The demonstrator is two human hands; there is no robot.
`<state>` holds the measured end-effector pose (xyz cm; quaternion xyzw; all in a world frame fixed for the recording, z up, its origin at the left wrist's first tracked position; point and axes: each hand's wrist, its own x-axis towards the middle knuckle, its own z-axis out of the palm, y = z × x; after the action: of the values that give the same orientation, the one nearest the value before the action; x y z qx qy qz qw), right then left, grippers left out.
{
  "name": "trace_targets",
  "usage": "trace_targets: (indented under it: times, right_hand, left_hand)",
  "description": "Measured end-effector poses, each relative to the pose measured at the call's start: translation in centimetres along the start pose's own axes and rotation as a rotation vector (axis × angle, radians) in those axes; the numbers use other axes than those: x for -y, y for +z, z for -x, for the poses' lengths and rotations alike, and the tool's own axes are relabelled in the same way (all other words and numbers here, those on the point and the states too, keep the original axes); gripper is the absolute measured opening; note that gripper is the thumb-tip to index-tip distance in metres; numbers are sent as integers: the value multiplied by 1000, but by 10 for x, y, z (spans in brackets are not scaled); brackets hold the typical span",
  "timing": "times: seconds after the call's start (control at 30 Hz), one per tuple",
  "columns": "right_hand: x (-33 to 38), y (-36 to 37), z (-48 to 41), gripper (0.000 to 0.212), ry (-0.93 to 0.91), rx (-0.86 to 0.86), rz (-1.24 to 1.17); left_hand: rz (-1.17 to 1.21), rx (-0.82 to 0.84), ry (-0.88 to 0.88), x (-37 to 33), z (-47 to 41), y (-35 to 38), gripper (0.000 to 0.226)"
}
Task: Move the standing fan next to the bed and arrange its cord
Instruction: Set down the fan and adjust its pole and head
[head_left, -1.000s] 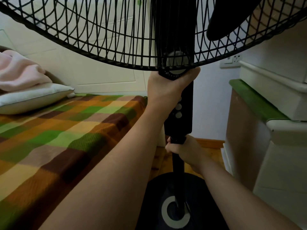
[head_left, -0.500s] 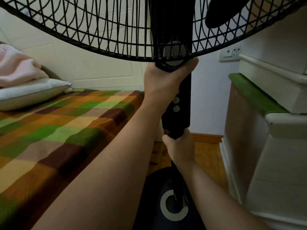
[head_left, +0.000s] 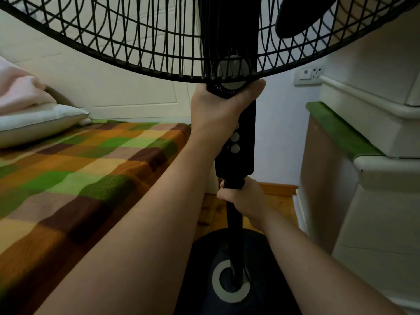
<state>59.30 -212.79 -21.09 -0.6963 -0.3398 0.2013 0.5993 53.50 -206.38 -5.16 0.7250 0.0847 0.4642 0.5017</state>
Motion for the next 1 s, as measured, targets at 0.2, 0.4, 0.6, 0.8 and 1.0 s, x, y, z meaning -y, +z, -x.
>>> trace_targets:
  times: [0.2,0.4,0.6,0.8,1.0]
  right_hand:
    - [-5,16,0,43,-127,-154,-38]
    - [-15,24,-5,46,-169,-274,-19]
    - [-19,33,-4,31,-172,-425,5]
    - [-17,37,-3,20,-112,-476,4]
    - [-12,28,2,32,-142,-330,-67]
  left_hand:
    - [-7,-20,9,-2,2,0,52]
    - [-5,-35,30,-1,3,2,49]
    - [1,-37,26,-1,2,2,52]
    - [-3,-38,46,0,3,2,44]
    - [-18,-11,49,-2,2,0,31]
